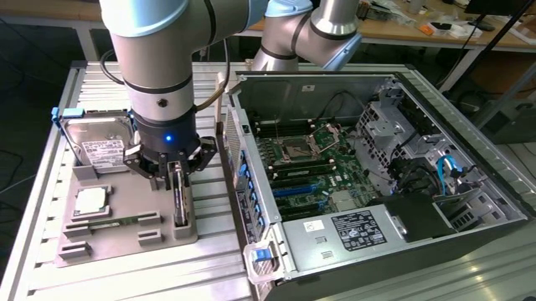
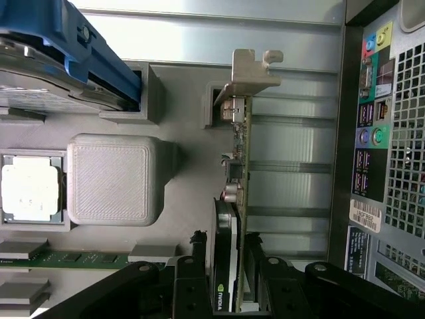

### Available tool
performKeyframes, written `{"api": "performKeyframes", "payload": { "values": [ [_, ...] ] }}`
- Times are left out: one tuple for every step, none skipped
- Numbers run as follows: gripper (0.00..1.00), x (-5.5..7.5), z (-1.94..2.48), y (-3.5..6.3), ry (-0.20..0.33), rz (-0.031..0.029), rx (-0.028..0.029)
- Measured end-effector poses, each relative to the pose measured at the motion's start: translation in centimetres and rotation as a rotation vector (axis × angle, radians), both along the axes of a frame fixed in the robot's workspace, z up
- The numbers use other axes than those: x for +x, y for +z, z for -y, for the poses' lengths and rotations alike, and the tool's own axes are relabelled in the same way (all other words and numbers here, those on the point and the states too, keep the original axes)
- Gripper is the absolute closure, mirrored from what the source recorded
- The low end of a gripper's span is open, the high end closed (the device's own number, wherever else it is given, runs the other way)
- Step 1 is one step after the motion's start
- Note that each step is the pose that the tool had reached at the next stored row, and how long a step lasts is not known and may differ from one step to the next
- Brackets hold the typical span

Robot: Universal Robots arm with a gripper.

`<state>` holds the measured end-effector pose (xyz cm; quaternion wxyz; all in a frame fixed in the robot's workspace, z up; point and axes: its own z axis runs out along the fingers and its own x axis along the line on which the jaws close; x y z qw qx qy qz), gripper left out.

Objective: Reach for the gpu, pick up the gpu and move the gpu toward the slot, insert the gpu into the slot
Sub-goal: 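Pick up the gpu and move the gpu toward the slot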

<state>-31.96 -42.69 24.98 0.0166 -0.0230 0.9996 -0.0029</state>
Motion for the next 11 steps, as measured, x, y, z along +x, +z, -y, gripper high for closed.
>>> {"api": "performKeyframes", "payload": {
  "values": [
    [0.64,0.00,0.00,0.00,0.000,0.0000,0.0000],
    [0.64,0.00,0.00,0.00,0.000,0.0000,0.0000],
    [0.64,0.00,0.00,0.00,0.000,0.0000,0.0000],
    [0.65,0.00,0.00,0.00,0.000,0.0000,0.0000],
    [0.72,0.00,0.00,0.00,0.000,-0.0001,0.0000],
    [0.72,0.00,0.00,0.00,0.000,0.0000,0.0000],
    [0.73,0.00,0.00,0.00,0.000,-0.0001,0.0000],
    [0.73,0.00,0.00,0.00,0.000,-0.0001,0.0000],
    [0.73,0.00,0.00,0.00,0.000,-0.0001,0.0000],
    [0.73,0.00,0.00,0.00,0.000,-0.0001,0.0000],
    [0.73,0.00,0.00,0.00,0.000,-0.0001,0.0000]
  ]
}}
